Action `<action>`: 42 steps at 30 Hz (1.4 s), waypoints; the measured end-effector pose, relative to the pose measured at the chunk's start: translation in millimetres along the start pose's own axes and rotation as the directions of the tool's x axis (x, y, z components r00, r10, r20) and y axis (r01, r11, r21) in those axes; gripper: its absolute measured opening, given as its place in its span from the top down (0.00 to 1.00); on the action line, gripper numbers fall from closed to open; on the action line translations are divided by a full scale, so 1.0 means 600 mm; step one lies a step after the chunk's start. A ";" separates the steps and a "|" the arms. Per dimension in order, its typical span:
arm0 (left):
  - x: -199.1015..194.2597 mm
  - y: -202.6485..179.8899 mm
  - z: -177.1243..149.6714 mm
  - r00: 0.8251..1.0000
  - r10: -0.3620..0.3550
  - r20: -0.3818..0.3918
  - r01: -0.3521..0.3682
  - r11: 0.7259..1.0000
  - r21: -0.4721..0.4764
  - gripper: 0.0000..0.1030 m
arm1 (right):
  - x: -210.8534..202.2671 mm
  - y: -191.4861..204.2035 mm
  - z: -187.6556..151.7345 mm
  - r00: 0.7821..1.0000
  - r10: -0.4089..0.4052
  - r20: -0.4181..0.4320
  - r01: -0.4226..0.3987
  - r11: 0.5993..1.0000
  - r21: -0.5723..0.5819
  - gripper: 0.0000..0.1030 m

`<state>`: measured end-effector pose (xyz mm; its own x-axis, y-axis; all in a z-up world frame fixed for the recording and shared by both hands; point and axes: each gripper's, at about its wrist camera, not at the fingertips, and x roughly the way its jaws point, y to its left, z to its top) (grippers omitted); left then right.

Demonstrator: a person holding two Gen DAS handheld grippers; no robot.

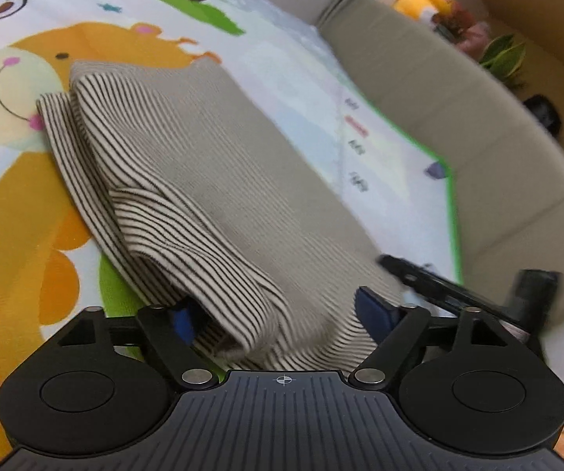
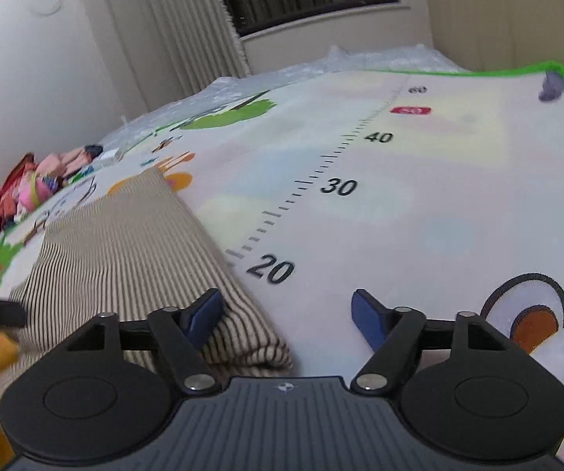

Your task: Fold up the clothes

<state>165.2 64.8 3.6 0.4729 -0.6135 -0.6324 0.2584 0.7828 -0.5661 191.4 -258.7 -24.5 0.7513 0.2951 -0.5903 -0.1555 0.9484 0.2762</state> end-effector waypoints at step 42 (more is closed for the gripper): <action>0.059 0.035 0.078 1.000 0.016 0.021 -0.017 0.999 0.051 0.50 | 0.006 0.071 -0.017 0.992 0.096 -0.076 -0.104 0.989 -0.104 0.52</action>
<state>226.7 64.8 -5.8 0.4942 -0.5985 -0.6304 0.2931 0.7975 -0.5274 181.1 -216.0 -22.7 0.6816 0.3927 -0.6174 -0.2982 0.9196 0.2557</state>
